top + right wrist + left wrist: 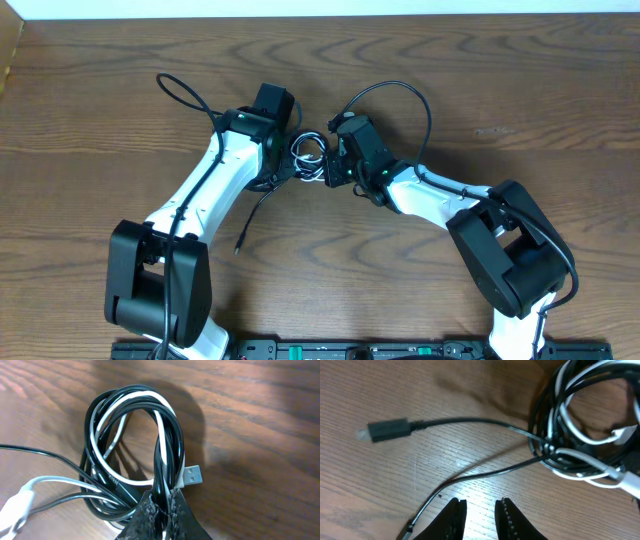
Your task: Untangle cables
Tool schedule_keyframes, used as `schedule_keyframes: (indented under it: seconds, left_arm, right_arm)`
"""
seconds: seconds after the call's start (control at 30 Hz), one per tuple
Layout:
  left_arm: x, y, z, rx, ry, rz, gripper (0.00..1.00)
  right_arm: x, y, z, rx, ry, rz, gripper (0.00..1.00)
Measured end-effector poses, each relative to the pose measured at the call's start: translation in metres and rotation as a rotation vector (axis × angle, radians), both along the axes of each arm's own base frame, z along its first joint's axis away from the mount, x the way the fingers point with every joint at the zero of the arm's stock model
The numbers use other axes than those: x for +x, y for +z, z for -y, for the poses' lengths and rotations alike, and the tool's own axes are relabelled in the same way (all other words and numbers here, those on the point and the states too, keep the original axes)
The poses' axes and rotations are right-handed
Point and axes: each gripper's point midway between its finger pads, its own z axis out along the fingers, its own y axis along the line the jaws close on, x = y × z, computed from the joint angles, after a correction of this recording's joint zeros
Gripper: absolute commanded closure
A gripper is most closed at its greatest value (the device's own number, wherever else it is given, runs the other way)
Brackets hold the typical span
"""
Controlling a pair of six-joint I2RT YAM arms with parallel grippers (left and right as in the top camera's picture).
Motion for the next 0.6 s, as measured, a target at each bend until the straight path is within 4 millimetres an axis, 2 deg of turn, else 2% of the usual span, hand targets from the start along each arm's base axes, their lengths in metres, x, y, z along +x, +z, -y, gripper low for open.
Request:
schedule_keyframes:
  seconds: [0.2,0.6]
  left_arm:
    - [0.001,0.001,-0.008,0.047,0.005,0.009,0.63]
    - [0.001,0.001,-0.011,0.063,0.004,0.012,0.61]
  right_arm:
    - [-0.014,0.004,-0.015,0.074,0.084,-0.050,0.99]
    - [-0.047,0.007,-0.037,0.153,0.213,-0.146,0.99]
